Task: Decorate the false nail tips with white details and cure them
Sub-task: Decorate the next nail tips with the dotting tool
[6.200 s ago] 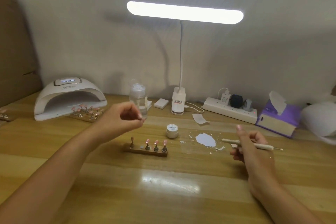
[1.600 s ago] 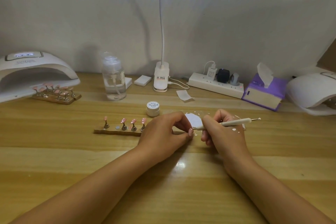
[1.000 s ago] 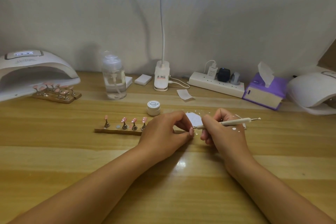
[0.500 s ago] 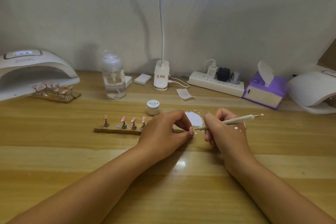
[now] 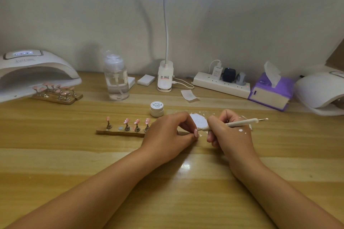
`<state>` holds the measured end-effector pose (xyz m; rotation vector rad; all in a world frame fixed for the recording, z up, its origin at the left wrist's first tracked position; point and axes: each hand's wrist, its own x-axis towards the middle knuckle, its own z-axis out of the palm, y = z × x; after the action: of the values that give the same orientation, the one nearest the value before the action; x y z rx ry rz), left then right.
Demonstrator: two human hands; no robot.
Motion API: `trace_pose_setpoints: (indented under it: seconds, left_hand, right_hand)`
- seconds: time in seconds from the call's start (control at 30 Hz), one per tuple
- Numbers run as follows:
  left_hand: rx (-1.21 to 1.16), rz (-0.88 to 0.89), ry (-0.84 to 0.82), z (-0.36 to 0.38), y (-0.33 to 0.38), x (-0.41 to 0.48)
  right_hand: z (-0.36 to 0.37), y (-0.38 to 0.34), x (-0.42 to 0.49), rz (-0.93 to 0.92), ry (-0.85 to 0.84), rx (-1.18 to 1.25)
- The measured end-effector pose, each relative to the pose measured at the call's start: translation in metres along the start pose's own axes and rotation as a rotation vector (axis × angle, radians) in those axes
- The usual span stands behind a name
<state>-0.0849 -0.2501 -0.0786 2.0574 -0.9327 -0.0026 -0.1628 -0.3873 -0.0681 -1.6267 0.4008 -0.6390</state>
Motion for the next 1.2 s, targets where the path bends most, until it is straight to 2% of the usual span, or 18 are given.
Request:
trace_pose_setpoints:
  seconds: [1.2]
  left_hand:
    - [0.009,0.020,0.001,-0.0016,0.0026,-0.0008]
  right_hand:
    - [0.0005,-0.0021,-0.0015,0.031,0.018,-0.015]
